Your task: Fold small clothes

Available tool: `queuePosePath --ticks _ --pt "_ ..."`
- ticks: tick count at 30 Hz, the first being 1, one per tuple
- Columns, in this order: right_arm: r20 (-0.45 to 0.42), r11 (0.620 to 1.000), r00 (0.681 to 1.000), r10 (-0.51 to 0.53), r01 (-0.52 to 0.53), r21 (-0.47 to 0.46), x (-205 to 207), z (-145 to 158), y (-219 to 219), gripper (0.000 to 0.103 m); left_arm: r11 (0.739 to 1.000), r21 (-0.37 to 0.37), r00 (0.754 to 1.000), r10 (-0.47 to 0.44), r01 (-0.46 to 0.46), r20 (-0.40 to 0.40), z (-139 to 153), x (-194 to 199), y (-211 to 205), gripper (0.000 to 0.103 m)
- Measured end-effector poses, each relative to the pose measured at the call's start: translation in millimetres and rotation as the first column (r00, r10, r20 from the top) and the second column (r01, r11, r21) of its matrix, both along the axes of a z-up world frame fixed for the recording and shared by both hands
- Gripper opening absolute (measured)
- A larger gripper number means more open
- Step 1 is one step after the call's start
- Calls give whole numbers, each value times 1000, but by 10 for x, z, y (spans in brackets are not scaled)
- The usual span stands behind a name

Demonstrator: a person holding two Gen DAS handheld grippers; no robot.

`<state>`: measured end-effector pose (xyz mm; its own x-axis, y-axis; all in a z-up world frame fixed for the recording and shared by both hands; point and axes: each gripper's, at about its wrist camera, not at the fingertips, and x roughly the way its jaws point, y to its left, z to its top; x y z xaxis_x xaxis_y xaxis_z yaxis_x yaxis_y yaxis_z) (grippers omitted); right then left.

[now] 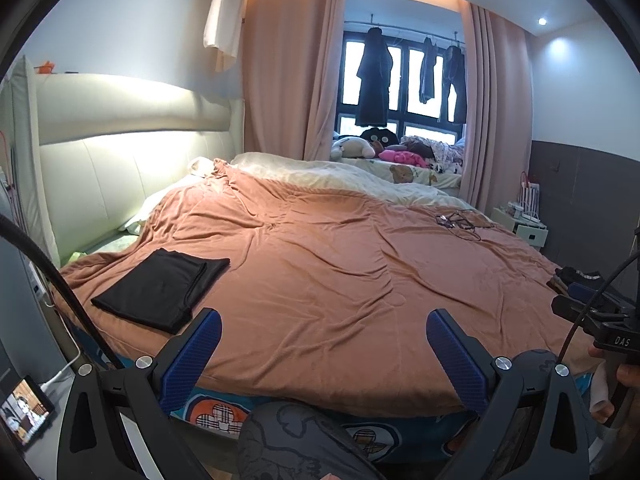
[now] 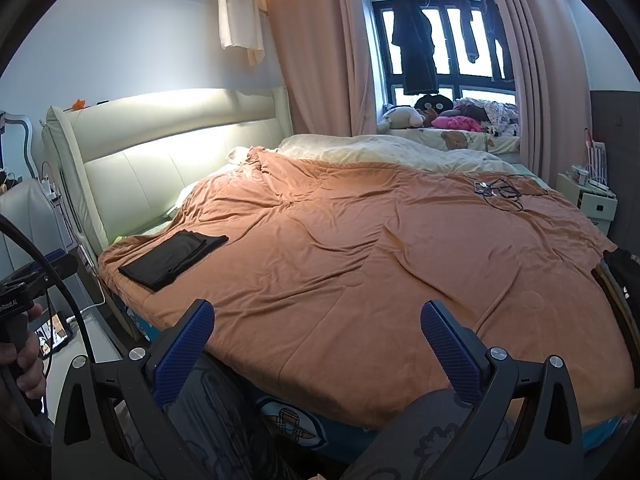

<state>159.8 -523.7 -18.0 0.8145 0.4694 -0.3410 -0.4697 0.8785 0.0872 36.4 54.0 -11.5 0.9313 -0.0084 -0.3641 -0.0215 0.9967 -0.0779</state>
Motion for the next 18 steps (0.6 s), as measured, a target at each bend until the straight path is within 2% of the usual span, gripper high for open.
queuePosePath --ticks 18 --pt "-1 1000 1000 -20 20 7 -157 15 23 103 1000 -11 1000 11 -11 8 63 -184 28 103"
